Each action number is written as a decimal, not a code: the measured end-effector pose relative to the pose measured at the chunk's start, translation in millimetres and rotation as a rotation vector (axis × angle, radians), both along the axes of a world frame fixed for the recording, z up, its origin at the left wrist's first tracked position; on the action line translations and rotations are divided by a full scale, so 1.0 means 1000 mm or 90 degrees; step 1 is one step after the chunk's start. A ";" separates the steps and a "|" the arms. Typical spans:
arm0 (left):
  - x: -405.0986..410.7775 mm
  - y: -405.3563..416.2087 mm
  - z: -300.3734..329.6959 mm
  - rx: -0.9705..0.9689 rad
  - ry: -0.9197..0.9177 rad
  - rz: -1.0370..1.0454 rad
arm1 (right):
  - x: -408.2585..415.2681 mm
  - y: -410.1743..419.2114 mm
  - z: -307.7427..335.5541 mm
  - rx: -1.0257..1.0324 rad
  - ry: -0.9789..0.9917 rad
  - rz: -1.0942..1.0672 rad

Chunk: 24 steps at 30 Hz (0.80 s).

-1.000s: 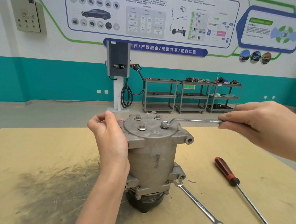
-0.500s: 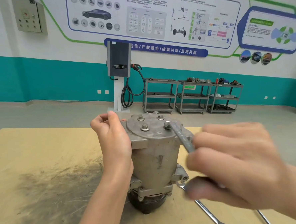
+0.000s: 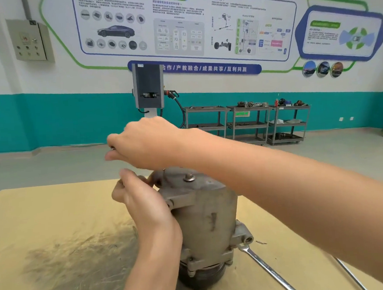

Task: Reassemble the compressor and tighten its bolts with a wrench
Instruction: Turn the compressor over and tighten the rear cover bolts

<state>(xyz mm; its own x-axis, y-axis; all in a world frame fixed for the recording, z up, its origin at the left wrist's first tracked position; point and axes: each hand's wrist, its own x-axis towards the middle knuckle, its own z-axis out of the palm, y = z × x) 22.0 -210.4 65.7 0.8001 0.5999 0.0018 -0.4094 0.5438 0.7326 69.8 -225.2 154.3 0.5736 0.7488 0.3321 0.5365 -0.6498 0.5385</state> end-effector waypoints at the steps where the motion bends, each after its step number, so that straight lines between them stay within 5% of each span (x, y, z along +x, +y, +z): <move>1: 0.001 0.001 -0.002 -0.002 -0.008 -0.008 | 0.013 -0.003 0.002 0.019 0.044 -0.032; 6: 0.003 0.003 -0.001 -0.024 -0.021 -0.017 | 0.066 -0.046 0.006 0.198 0.237 -0.224; 12: 0.000 0.004 -0.002 0.079 0.000 -0.027 | 0.072 -0.140 -0.019 0.576 0.324 -0.262; 19: 0.002 0.004 -0.003 0.102 -0.012 -0.030 | -0.009 -0.229 -0.069 0.882 -0.002 -0.069; 24: 0.000 0.003 -0.002 0.103 -0.015 -0.025 | -0.098 -0.223 -0.074 0.752 -0.206 -0.008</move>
<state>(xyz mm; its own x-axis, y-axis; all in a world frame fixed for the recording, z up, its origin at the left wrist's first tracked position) 21.8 -207.2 63.4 0.8211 0.5591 0.1145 -0.4085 0.4357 0.8020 -27.8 -448.7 79.9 0.3427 -0.1144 0.9325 0.4779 -0.8333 -0.2779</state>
